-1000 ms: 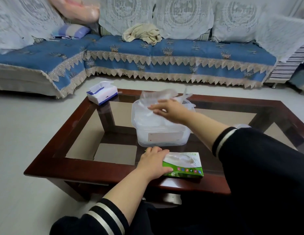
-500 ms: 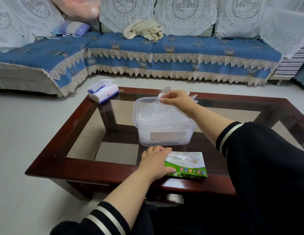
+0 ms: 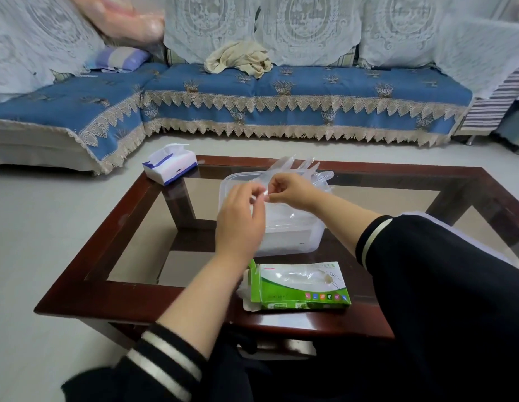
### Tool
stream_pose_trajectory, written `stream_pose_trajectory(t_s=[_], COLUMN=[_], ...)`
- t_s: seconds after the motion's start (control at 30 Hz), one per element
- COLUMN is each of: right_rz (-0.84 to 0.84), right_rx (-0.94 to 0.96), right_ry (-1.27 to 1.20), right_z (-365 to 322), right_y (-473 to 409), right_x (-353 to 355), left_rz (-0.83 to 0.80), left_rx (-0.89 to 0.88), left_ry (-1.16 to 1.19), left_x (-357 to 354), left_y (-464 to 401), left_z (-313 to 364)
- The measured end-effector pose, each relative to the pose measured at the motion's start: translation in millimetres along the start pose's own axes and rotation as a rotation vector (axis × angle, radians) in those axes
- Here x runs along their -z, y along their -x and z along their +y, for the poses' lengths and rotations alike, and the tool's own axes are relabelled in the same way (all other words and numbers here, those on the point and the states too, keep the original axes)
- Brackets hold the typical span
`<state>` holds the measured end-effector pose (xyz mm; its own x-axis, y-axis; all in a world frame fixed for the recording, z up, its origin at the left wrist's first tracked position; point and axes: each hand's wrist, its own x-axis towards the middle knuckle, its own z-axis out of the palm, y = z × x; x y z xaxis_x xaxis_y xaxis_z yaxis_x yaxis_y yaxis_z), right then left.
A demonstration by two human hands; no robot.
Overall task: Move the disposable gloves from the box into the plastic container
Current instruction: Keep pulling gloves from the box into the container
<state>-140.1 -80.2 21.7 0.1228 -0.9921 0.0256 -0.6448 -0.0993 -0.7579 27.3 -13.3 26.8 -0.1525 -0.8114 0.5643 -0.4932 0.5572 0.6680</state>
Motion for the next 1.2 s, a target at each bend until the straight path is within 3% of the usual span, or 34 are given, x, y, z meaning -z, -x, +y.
stream_pose_trajectory(t_s=[0.1,0.23,0.27,0.33,0.43,0.57,0.8,0.87,0.97,1.2], right_rz=[0.049,0.150,0.189,0.176,-0.087,-0.395,-0.480,-0.518,-0.429,-0.003], right_rx=[-0.035,-0.091,-0.101,-0.070,-0.104,-0.412,-0.713,-0.697,-0.556,-0.311], right_ry=[-0.274,-0.545,-0.477,-0.087,0.525,0.705,0.540,0.516,0.536,0.433], right_z=[2.4,0.8,4.1,2.5,-4.2,0.2,15.4,18.9,14.9,-16.3], right_y=[-5.5,-8.8,-9.2,-5.1,1.7,-2.5,-12.5,-14.3,-8.4,32.6], right_x=[-1.6,-1.3,2.2,9.3,21.8,16.1,-4.3,-3.2,4.1,31.6], left_rz=[-0.472,-0.793,-0.847,-0.901,-0.990,-1.062,-1.185,-1.237,-1.186,-0.835], left_rx=[0.293,0.245,0.234,0.227,0.220,0.244,0.320,0.325,0.327,0.047], left_ry=[-0.192,-0.325,-0.347,-0.398,-0.481,-0.585,-0.769,-0.786,-0.742,-0.854], left_x=[-15.0,-37.9,-46.7,-50.5,-56.6,-61.6,-58.2,-57.2,-50.9,-10.7], left_y=[-53.9,-71.8,-73.1,-72.4,-74.0,-78.7,-82.1,-81.7,-83.9,-84.0], left_z=[-18.1,-38.0,-41.8,-48.8,-57.0,-61.5,-73.0,-72.6,-61.0,-19.3])
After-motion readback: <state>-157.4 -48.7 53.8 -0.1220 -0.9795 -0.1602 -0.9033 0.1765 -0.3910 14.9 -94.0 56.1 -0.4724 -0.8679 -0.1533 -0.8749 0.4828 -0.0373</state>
